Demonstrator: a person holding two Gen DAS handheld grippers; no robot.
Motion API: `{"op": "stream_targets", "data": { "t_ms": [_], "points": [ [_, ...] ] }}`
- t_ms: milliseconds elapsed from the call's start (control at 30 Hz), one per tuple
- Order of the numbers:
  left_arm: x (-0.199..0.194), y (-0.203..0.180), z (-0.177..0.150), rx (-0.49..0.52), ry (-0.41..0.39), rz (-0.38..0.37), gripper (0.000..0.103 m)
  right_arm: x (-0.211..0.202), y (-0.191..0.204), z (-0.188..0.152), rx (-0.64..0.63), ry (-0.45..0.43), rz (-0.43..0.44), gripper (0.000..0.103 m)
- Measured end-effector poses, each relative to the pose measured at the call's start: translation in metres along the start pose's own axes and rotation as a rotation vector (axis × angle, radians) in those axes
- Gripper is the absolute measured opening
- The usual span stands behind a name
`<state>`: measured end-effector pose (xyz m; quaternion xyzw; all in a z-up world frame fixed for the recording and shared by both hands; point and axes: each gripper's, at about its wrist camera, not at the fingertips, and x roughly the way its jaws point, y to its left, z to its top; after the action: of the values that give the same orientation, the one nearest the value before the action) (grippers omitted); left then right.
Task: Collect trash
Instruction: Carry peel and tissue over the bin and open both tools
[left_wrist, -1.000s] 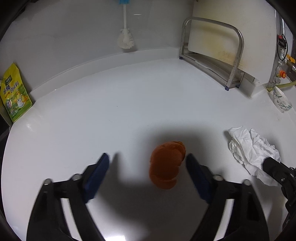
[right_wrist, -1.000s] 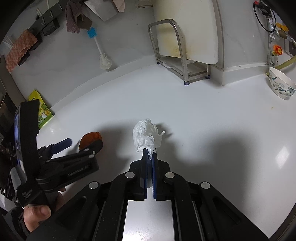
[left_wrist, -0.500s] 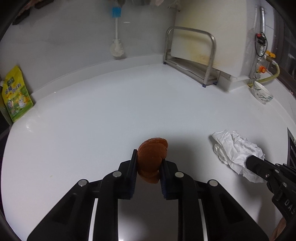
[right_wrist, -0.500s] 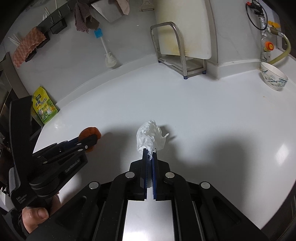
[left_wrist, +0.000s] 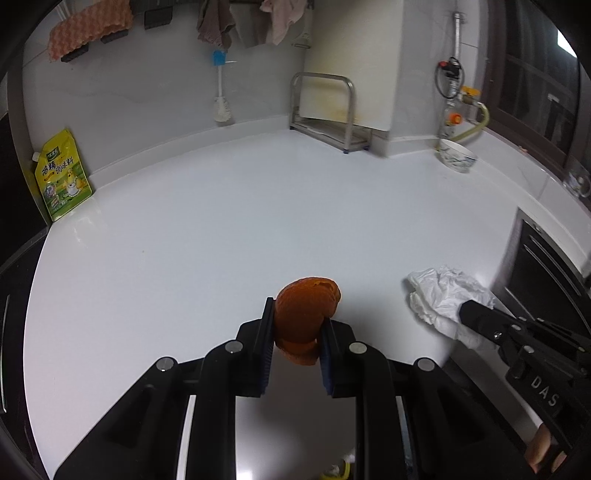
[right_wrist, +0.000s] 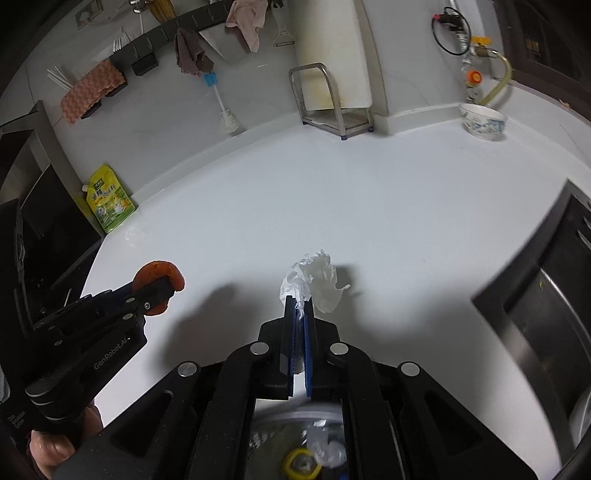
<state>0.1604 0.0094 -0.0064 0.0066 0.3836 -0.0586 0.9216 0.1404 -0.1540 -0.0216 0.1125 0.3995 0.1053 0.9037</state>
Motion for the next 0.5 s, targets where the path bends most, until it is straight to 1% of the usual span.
{"op": "stream_targets", "data": {
  "t_ms": [100, 267, 500],
  "points": [
    [-0.027, -0.01, -0.021, 0.018, -0.023, -0.015, 0.021, -0.023, 0.0, -0.026, 0.026, -0.022, -0.004, 0.004],
    [-0.054, -0.02, -0.052, 0.035, -0.032, -0.03, 0.021, -0.062, -0.002, -0.068, 0.078, -0.056, -0.007, 0.004],
    [-0.081, -0.033, -0.09, 0.051, -0.031, -0.052, 0.021, -0.092, 0.002, -0.114, 0.078, -0.062, -0.038, 0.004]
  ]
}}
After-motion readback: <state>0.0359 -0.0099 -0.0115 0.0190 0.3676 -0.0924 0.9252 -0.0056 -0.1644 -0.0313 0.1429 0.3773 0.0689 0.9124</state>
